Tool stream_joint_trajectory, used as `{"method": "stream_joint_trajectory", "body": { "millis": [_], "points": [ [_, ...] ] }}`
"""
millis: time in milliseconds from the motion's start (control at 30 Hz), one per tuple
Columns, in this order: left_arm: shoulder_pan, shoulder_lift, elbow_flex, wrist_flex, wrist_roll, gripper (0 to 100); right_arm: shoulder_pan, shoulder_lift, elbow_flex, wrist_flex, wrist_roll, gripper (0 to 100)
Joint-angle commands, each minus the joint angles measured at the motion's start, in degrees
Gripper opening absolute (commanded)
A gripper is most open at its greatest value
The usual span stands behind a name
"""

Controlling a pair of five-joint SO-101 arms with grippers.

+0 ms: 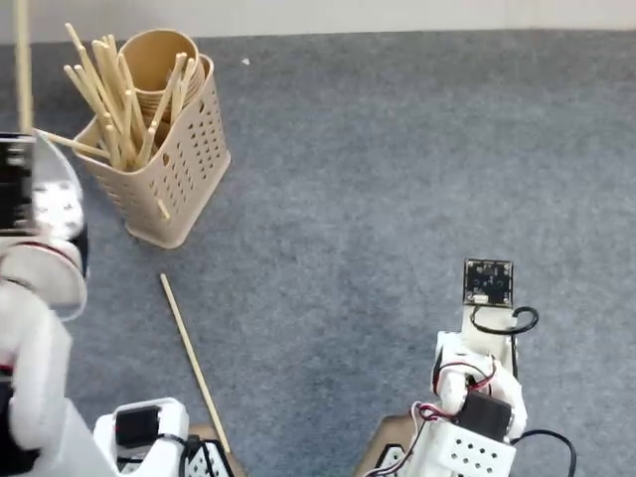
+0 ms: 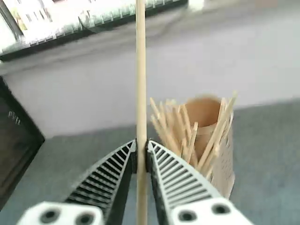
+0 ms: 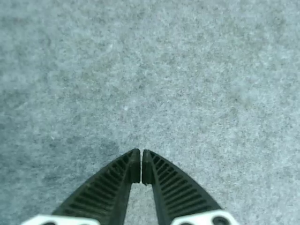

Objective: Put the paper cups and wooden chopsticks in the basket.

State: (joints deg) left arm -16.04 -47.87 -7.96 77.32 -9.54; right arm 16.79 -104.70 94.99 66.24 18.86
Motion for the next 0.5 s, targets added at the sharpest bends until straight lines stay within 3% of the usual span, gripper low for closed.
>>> {"method": "stream_joint_trajectory", "body": {
  "millis": [0, 133, 267, 467],
  "points": [
    [3.38, 6.2, -5.85, -3.6, 4.4, 0, -0.4, -0.4, 2.07, -0.84, 0.62, 2.7],
    [8.31, 4.97, -4.26, -7.74, 8.0, 0, -0.31, -0.4, 2.07, -0.84, 0.62, 2.7],
    [14.11, -2.51, 6.9, -15.47, 7.82, 0, -0.31, -0.4, 2.07, -0.84, 1.67, 2.7],
    [15.08, -13.49, 34.77, -39.74, 4.66, 0, -0.4, -0.4, 3.74, -0.84, 2.9, 2.7]
  ]
}}
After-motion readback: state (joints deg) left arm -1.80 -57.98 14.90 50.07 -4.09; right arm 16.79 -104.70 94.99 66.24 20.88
